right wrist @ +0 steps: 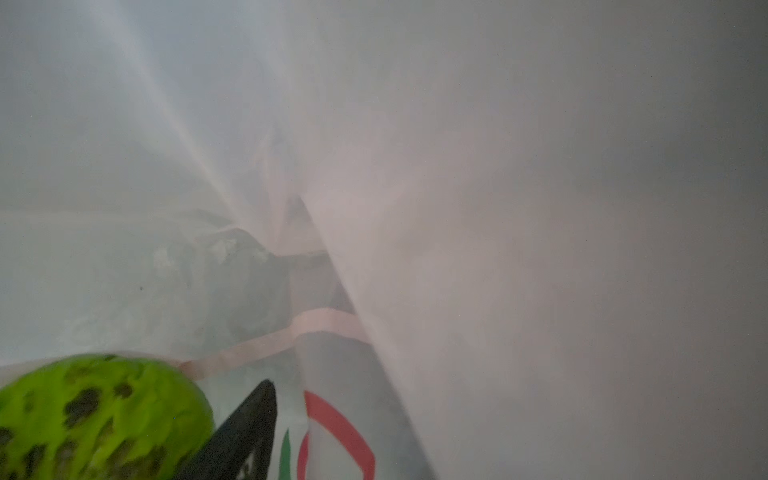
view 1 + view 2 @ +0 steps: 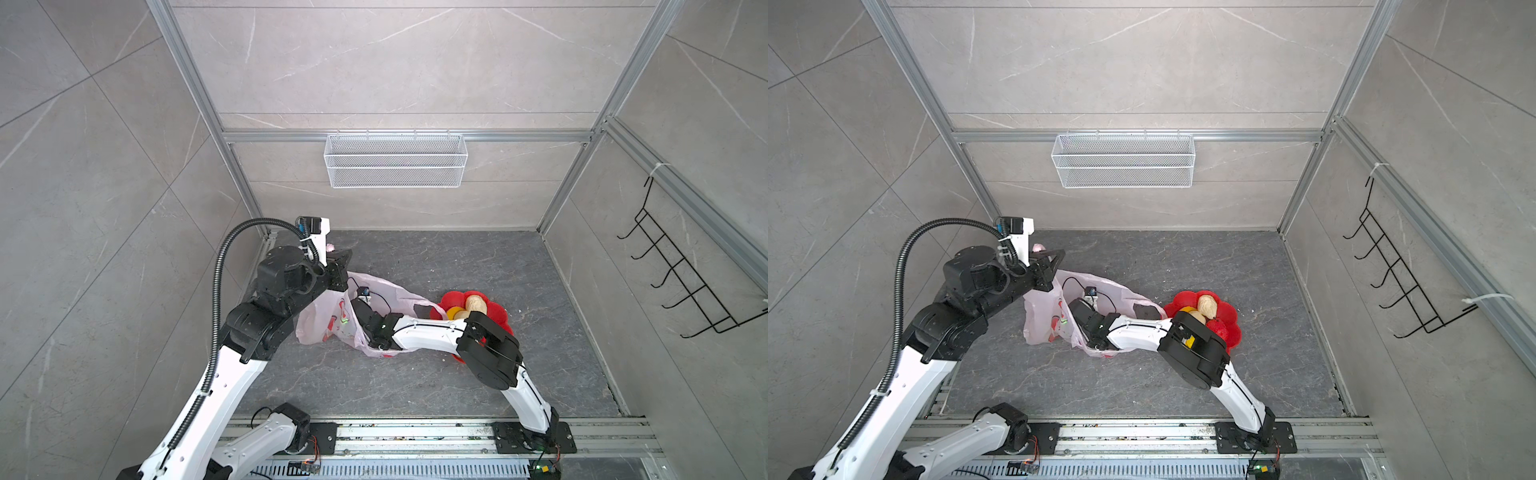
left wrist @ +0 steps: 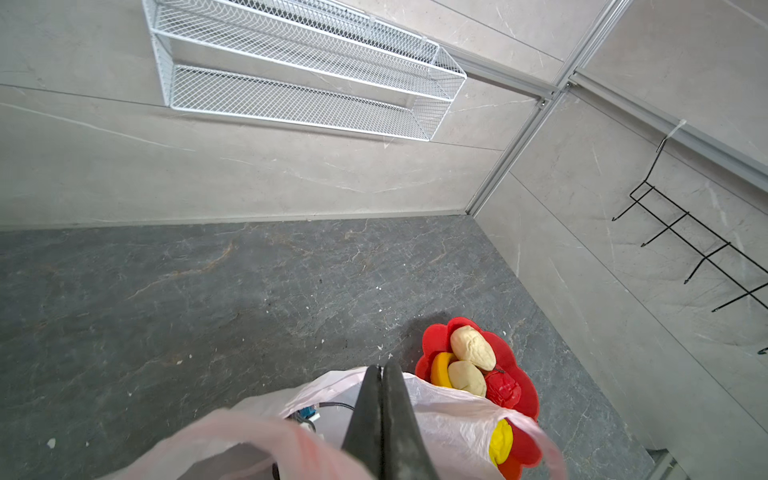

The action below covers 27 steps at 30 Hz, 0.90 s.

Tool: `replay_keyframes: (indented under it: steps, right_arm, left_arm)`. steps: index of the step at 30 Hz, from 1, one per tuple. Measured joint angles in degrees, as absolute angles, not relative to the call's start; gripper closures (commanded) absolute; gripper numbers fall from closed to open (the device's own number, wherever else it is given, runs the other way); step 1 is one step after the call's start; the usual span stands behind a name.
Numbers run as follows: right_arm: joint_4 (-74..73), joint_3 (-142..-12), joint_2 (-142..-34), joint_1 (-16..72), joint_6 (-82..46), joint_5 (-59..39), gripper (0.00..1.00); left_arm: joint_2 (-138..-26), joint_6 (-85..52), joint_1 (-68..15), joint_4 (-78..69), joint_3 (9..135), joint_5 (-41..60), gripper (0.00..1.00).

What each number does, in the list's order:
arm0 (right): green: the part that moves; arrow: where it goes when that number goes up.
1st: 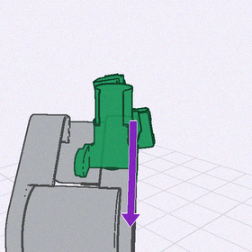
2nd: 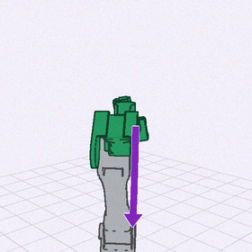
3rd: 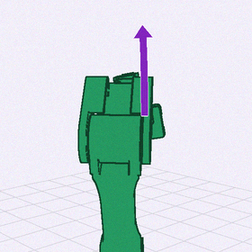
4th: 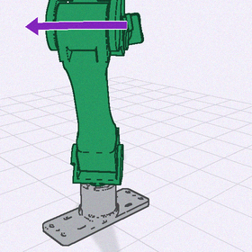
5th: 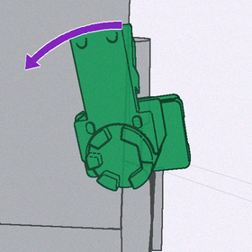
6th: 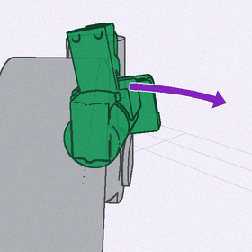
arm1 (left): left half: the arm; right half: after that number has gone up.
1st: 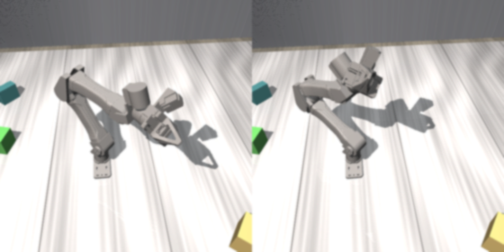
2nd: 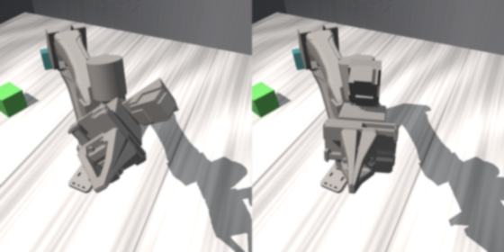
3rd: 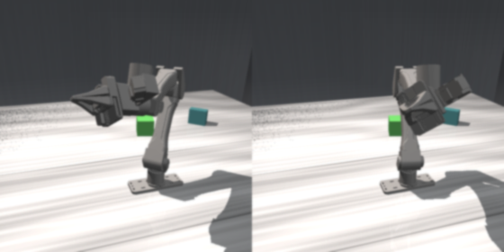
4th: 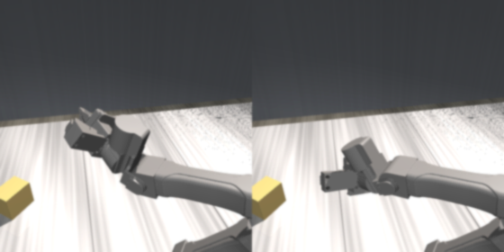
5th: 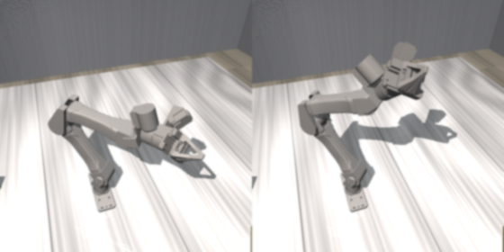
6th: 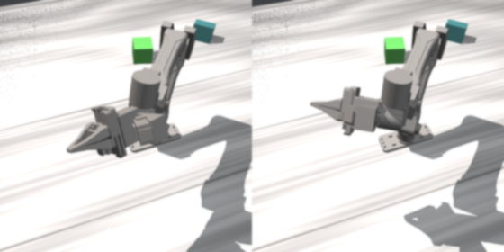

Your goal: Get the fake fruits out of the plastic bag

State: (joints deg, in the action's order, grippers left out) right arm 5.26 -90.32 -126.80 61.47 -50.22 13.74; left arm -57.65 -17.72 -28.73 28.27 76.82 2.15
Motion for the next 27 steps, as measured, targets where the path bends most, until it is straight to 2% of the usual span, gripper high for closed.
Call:
replay_keyframes:
  steps: [5, 15, 27]
  right_arm:
    - [5.3, -86.6, -124.0, 61.4, -51.0, 16.0, 0.3]
    - [5.4, -83.9, -118.6, 61.4, -48.5, 22.5, 0.29]
    - [8.2, -87.3, -117.6, 61.2, -40.4, 10.3, 0.27]
  left_arm:
    - [-57.1, -17.3, -28.7, 28.3, 74.7, 2.6, 1.0]
    - [-44.4, -21.8, -28.7, 34.0, 65.2, -0.5, 1.0]
    - [-29.6, -36.7, -28.7, 57.7, 62.0, -6.0, 1.0]
